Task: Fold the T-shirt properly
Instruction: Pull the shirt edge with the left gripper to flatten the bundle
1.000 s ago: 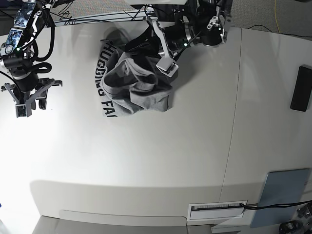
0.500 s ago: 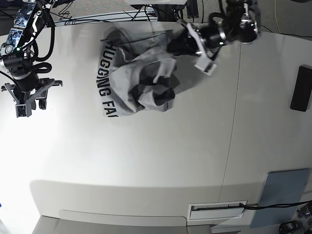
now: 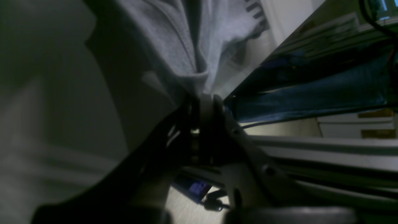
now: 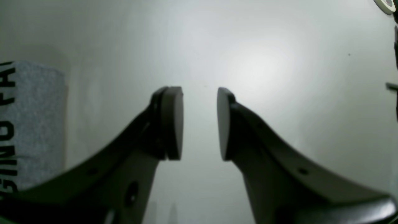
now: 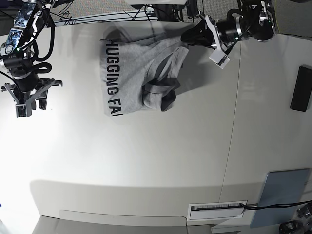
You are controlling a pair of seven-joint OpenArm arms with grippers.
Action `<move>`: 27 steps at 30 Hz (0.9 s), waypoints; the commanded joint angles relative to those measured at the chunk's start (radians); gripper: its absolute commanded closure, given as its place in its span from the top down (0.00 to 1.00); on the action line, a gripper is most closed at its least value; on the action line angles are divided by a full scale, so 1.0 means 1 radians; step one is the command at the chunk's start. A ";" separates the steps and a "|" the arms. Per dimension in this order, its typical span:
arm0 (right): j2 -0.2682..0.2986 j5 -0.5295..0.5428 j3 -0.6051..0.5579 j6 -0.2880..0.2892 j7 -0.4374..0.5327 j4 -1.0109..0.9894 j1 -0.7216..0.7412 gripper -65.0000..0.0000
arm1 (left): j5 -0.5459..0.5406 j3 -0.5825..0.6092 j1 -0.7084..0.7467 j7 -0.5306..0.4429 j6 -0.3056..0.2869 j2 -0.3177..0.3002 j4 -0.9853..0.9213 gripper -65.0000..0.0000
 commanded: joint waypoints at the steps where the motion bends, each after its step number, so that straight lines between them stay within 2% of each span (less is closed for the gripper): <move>1: 0.015 0.002 0.006 0.000 0.026 0.016 0.006 0.29 | -0.031 -0.002 0.003 -0.003 -0.001 -0.011 0.018 0.00; 4: 0.015 0.003 0.006 0.000 0.026 0.016 0.006 0.29 | -0.047 -0.003 0.002 -0.004 0.003 -0.033 0.018 0.00; 11: 0.015 0.002 0.006 0.000 0.026 0.016 0.006 0.29 | -0.158 -0.003 0.003 0.025 0.002 -0.059 0.018 0.00; 15: 0.015 0.002 0.006 0.000 0.026 0.016 0.006 0.29 | -0.155 -0.003 0.021 0.031 -0.002 -0.059 0.018 0.00; 22: 0.015 0.003 0.006 0.000 0.026 0.016 0.006 0.29 | -0.077 -0.003 0.052 0.025 -0.031 -0.059 0.017 0.00; 23: 0.015 0.002 0.006 0.000 0.026 0.016 0.006 0.29 | -0.074 -0.003 0.052 0.011 -0.031 -0.059 0.017 0.03; 27: 0.015 0.002 0.006 0.000 0.025 0.016 0.006 0.29 | -0.018 -0.003 0.052 -0.055 -0.031 -0.059 0.017 0.32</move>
